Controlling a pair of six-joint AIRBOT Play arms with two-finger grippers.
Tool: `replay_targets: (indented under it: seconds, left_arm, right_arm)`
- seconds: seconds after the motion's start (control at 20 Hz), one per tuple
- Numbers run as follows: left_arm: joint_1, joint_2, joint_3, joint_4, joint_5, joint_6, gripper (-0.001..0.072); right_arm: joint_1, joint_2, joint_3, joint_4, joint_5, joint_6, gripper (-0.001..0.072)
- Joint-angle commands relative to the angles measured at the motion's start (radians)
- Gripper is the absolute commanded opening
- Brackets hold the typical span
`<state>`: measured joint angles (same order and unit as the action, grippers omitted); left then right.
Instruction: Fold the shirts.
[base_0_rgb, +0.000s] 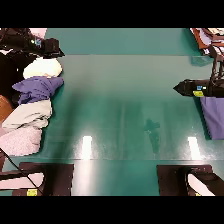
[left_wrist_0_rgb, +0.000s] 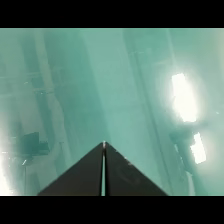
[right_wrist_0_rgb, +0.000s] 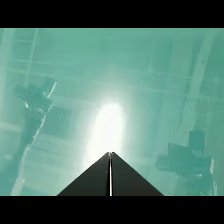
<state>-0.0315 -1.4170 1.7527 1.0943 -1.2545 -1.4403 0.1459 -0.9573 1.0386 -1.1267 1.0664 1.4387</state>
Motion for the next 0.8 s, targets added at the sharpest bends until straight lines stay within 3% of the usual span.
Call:
replay_targets:
  seconds: [0.0, 0.75]
  left_arm:
    - [0.0, 0.0, 0.0, 0.0, 0.0, 0.0, 0.0023]
    - [0.0, 0.0, 0.0, -0.025, 0.043, -0.002, 0.0023]
  right_arm:
    - [0.002, 0.001, 0.001, 0.001, -0.002, 0.0, 0.0021]
    - [0.002, 0.001, 0.001, 0.0, 0.006, 0.0, 0.0022]
